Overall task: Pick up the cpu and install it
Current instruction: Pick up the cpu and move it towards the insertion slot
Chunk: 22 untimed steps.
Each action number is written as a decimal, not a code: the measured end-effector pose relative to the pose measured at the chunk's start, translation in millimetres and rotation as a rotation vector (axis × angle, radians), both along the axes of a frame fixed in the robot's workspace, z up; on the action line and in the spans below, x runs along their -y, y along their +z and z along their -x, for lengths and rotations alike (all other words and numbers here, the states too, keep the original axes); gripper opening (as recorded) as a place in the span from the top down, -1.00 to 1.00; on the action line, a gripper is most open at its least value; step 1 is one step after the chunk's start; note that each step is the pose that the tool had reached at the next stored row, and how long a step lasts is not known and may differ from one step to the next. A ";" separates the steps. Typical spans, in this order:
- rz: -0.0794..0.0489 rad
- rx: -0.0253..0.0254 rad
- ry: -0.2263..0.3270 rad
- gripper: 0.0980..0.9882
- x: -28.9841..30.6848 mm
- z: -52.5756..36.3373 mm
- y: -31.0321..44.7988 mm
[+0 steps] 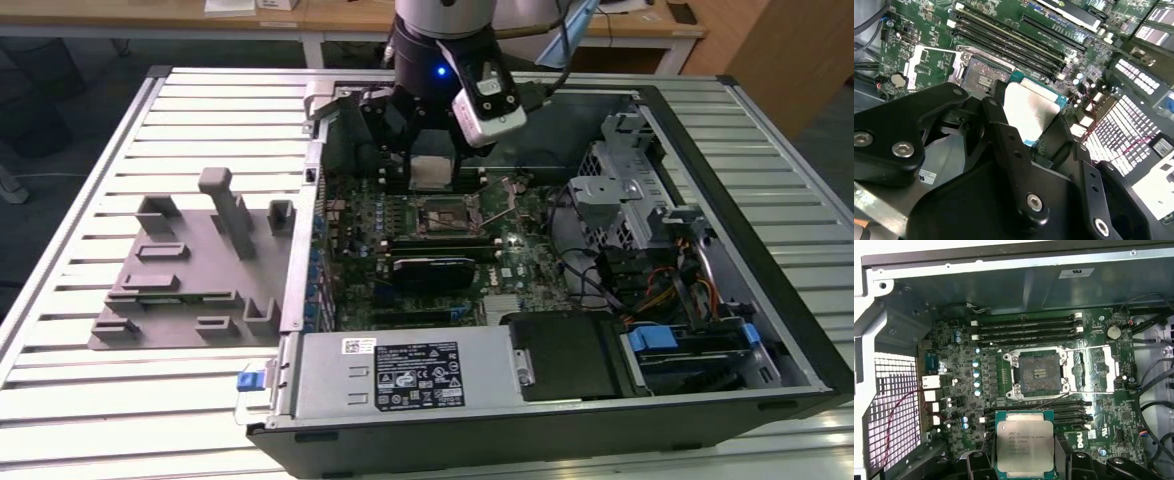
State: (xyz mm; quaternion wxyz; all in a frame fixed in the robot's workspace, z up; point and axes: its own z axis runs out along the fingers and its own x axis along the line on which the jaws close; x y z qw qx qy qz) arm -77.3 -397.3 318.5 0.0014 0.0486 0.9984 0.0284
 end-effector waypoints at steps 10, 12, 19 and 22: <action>0.000 0.0001 0.007 0.00 -6.3 -13.8 -15.2; 0.001 0.0001 0.009 0.00 -7.5 -15.9 -17.5; 0.002 0.0001 0.010 0.00 -14.2 -20.3 -28.3; 0.003 0.0001 0.011 0.00 -18.3 -22.0 -32.6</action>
